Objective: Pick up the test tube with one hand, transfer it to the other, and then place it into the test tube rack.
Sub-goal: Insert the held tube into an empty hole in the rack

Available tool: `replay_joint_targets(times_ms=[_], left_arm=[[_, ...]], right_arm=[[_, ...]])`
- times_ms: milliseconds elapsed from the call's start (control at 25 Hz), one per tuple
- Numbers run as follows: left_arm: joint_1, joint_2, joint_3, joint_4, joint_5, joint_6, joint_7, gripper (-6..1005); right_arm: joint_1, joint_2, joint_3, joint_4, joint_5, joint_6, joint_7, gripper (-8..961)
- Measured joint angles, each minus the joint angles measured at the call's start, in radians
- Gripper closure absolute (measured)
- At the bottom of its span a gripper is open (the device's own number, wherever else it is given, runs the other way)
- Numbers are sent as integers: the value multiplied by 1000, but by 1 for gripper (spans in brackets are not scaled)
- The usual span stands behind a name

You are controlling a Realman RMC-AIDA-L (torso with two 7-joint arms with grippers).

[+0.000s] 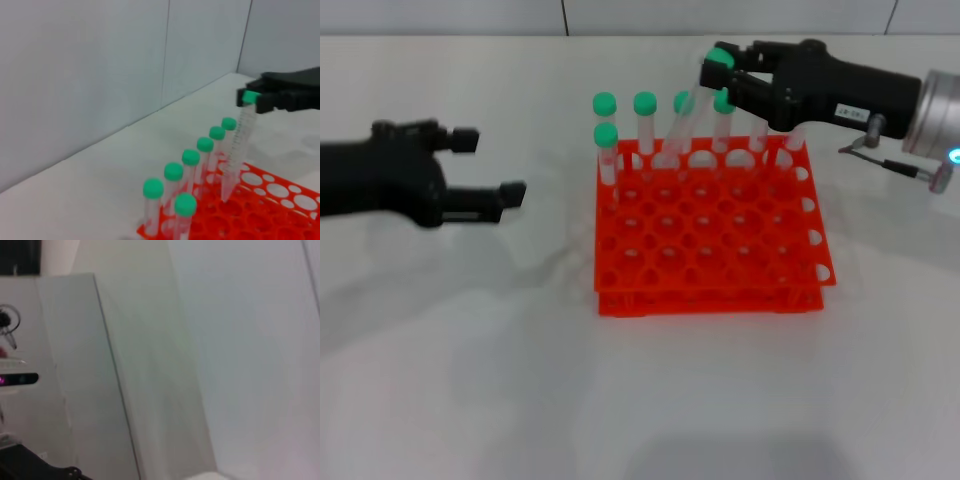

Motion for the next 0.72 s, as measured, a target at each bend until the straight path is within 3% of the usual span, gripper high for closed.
replay_joint_targets(times_ms=[160, 280, 440, 720], left_arm=[[65, 0, -4, -86, -87, -19, 125, 117], [91, -1, -13, -161, -131, -36, 211, 117], [96, 0, -45, -258, -164, -39, 282, 119], [92, 2, -55, -321, -163, -39, 314, 122]], right_arm=[[-14, -5, -112, -132, -3, 66, 90, 690], [-17, -6, -141, -186, -39, 96, 143, 691], [-6, 0, -149, -249, -129, 123, 228, 690], [-2, 5, -204, -295, -134, 198, 261, 690]])
